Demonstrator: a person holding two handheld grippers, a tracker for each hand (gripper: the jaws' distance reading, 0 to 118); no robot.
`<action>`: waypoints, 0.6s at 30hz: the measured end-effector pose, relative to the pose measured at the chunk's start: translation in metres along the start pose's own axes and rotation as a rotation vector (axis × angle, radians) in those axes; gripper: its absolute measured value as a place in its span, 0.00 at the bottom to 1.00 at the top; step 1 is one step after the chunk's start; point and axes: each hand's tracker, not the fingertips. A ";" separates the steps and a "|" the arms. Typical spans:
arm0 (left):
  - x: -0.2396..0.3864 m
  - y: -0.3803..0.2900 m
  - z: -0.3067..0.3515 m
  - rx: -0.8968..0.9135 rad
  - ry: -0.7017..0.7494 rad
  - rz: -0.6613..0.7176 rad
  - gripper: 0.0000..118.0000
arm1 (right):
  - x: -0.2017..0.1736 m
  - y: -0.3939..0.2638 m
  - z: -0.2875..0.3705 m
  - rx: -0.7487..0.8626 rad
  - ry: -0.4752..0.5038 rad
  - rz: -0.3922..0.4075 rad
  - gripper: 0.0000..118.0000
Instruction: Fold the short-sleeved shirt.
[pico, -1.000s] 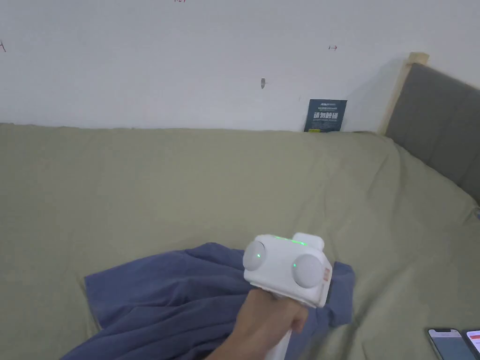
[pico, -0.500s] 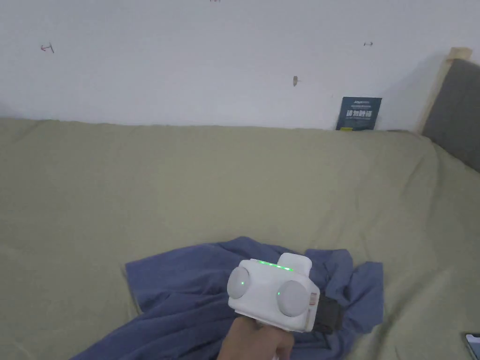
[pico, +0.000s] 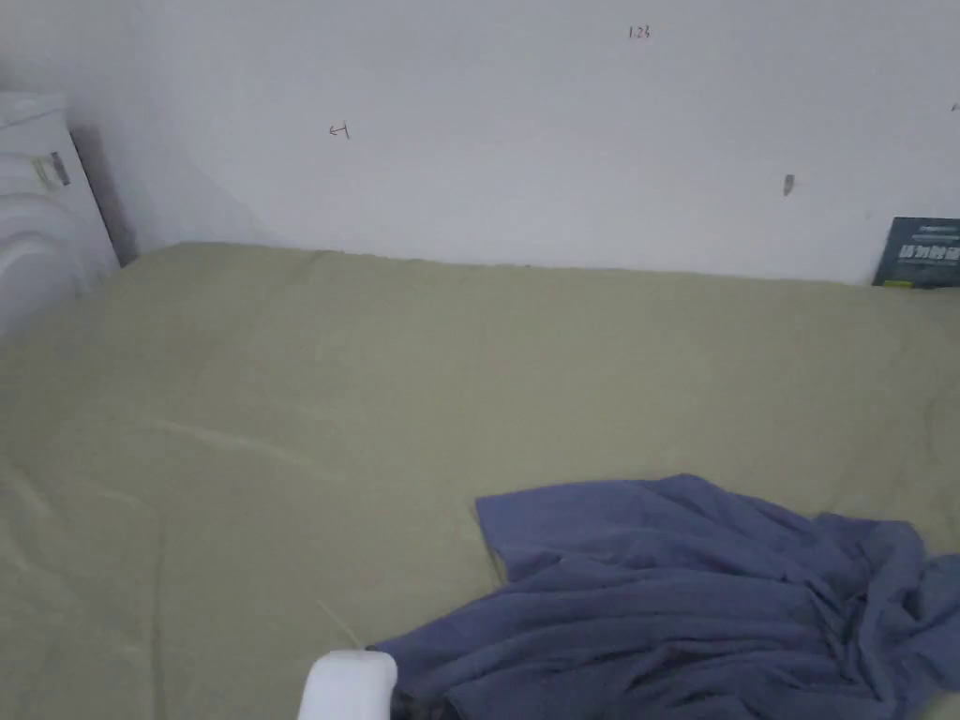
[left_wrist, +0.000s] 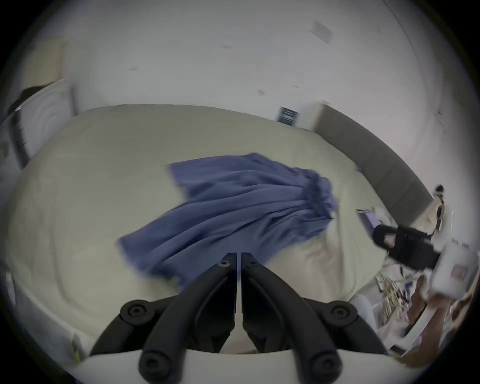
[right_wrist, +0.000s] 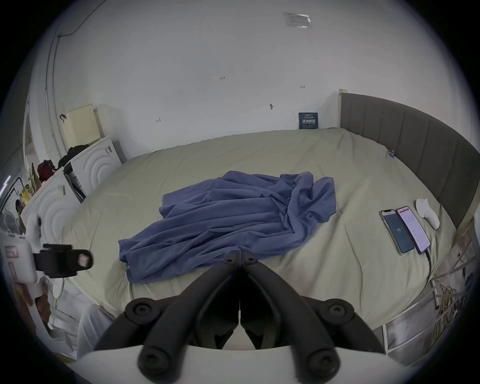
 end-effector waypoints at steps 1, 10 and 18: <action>-0.006 -0.008 0.010 0.002 0.018 0.031 0.02 | -0.003 -0.001 0.001 -0.006 0.000 0.007 0.00; -0.047 0.007 -0.005 -0.020 0.077 0.036 0.02 | -0.010 -0.011 -0.004 -0.043 0.008 0.014 0.00; -0.057 0.064 -0.082 -0.092 0.084 -0.012 0.69 | -0.011 -0.011 -0.024 -0.088 0.005 0.058 0.00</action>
